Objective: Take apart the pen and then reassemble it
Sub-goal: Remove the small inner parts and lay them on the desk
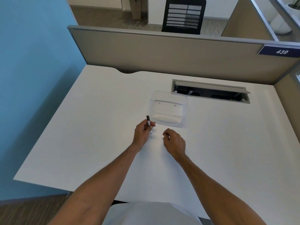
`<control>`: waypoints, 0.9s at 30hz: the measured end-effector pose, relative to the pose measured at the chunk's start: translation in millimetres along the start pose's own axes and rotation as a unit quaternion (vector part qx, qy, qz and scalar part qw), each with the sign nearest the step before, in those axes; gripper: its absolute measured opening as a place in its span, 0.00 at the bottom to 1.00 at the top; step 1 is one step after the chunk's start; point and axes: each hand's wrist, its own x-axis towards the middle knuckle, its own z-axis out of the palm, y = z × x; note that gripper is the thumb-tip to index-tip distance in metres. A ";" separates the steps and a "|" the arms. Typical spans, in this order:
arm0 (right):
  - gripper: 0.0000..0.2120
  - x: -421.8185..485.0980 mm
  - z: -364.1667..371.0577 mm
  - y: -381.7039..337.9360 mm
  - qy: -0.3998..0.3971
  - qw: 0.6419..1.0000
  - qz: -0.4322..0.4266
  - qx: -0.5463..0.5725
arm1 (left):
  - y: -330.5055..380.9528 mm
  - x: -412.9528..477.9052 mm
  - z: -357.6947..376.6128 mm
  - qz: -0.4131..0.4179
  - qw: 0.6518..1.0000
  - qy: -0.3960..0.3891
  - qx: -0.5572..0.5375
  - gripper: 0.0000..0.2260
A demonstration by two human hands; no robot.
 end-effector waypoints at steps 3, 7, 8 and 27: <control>0.10 0.4 1.0 -0.8 -0.001 1.000 0.000 0.003 | 3.5 1.6 -1.6 -0.005 1.000 0.006 -0.001 0.11; 0.10 0.2 0.8 -0.5 -0.005 1.000 0.000 0.003 | 8.1 6.9 -6.6 -0.012 1.000 0.004 -0.022 0.11; 0.10 0.4 0.9 -0.3 -0.007 1.000 0.001 0.003 | 9.7 8.1 -8.4 -0.018 0.999 0.004 -0.035 0.11; 0.11 3.6 0.4 -9.1 -0.022 1.000 0.003 -0.007 | 21.7 21.5 -39.4 -0.093 0.956 0.064 -0.271 0.18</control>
